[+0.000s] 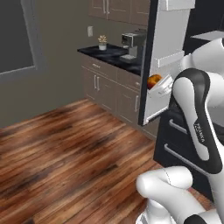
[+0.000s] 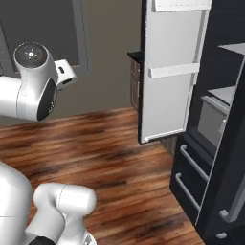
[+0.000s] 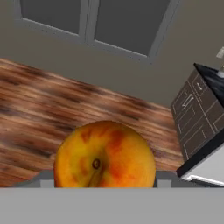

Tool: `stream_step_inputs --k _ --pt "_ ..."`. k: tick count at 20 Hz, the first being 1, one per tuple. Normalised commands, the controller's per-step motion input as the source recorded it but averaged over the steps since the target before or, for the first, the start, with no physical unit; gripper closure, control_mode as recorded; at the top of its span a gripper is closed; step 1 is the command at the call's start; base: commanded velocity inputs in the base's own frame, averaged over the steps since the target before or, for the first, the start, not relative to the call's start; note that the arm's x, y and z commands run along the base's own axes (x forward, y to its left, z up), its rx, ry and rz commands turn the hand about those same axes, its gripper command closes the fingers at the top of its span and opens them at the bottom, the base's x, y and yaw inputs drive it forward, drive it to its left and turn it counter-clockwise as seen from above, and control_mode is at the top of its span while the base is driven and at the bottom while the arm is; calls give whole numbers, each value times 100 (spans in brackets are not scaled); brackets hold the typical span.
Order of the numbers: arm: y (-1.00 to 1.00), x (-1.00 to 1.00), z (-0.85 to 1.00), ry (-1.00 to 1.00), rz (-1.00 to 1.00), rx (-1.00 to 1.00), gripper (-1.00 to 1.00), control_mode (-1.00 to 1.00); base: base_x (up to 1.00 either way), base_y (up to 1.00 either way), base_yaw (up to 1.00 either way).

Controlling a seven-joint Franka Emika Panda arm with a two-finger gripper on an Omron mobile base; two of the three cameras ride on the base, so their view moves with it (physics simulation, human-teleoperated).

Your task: Retrieve the peach and orange from the fridge and place them into the bowl on the dining table.

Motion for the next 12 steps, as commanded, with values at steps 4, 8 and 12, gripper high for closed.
stream_step_inputs --k 4,8,12 --pt "0 0 0 0 0 0 100 100 -100 -12 49" --pt "0 0 0 0 0 0 100 100 -100 -3 46" --pt "0 0 0 0 0 0 100 100 -100 -1 44"
